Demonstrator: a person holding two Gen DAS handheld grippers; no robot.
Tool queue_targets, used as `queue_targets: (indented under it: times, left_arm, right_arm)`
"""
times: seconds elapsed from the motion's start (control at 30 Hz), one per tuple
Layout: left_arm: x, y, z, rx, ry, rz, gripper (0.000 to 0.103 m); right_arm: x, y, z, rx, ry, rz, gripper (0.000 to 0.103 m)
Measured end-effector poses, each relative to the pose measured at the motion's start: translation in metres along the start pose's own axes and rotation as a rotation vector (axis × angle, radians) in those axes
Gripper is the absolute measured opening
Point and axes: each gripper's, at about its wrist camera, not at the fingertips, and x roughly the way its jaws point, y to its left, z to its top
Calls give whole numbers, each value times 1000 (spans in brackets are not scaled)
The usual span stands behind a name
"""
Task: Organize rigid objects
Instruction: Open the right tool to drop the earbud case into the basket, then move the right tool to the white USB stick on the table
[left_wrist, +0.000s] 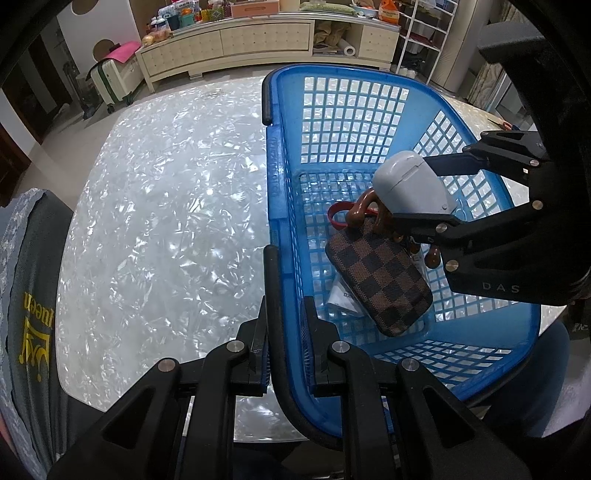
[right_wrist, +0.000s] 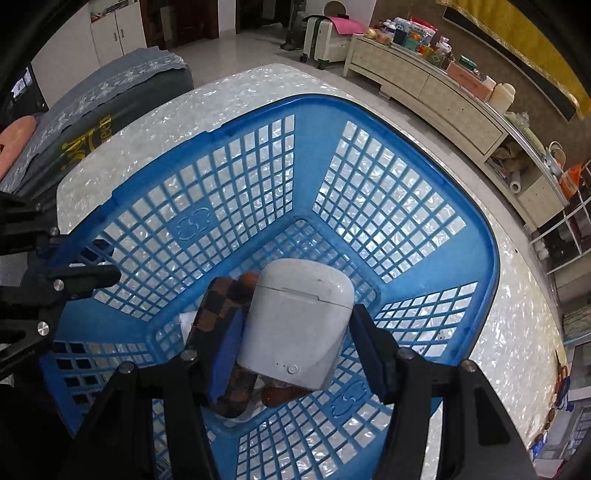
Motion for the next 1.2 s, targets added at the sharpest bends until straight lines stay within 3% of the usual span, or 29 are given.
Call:
queue_targets:
  times: [0.53,0.73,0.8,1.2]
  left_arm:
    - [0,-2,-2,-2,1,0,15]
    - [0,-3,-2,-2,1,0,15]
    - [0,-4,-2,-4,1,1,15]
    - [1,-5,-2,-5,-5,18,15]
  right_arm:
    - [7,1,2,-26,-14,-9,59]
    - [0,-7,5,20,-35,36,81]
    - [-4,-8,5,22,-48,30,101]
    - [-34,-2,-13,38,-78,43,103]
